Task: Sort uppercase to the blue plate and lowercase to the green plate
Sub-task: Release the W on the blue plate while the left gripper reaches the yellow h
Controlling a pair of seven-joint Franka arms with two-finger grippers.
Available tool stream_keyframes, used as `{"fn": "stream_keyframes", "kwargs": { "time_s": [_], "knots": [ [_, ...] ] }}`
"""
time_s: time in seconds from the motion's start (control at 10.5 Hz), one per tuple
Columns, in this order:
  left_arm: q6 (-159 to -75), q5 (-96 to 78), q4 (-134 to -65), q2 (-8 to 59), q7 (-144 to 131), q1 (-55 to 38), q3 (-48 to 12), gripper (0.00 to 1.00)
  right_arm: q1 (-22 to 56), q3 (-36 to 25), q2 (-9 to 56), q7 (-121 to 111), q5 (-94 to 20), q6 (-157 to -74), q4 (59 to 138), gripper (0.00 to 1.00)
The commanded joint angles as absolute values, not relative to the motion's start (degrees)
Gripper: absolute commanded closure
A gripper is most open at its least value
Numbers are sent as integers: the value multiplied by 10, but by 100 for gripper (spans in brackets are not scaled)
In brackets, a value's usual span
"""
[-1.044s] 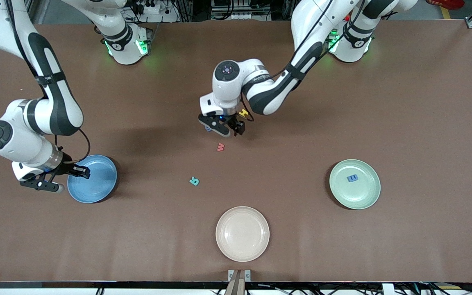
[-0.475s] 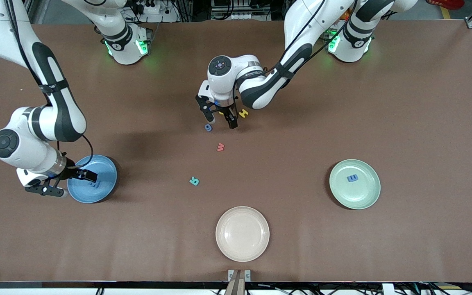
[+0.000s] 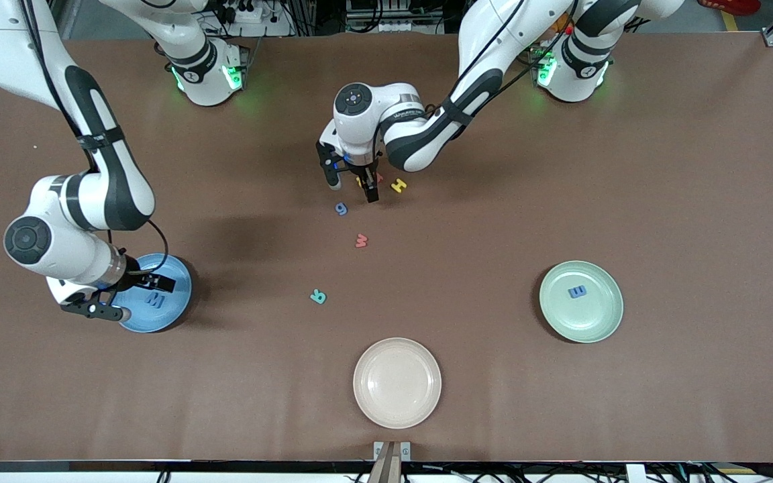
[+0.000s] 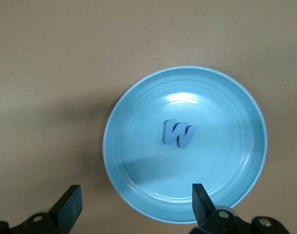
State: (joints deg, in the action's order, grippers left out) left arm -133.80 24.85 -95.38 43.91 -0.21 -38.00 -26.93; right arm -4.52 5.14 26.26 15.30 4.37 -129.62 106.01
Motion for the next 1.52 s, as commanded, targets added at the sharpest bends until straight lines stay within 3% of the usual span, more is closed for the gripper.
{"fn": "stream_keyframes", "kwargs": {
  "time_s": [0.0,0.95,1.42],
  "knots": [
    [-1336,307,-953,453,25,-385,-275,0,-38,54,258,191,45,-1284,1057,0],
    [-1355,335,-945,474,25,-400,-275,0,-47,50,268,209,21,-1291,1052,0],
    [-1366,337,-942,485,25,-403,-275,9,-47,50,268,209,21,-1291,1052,0]
  ]
}}
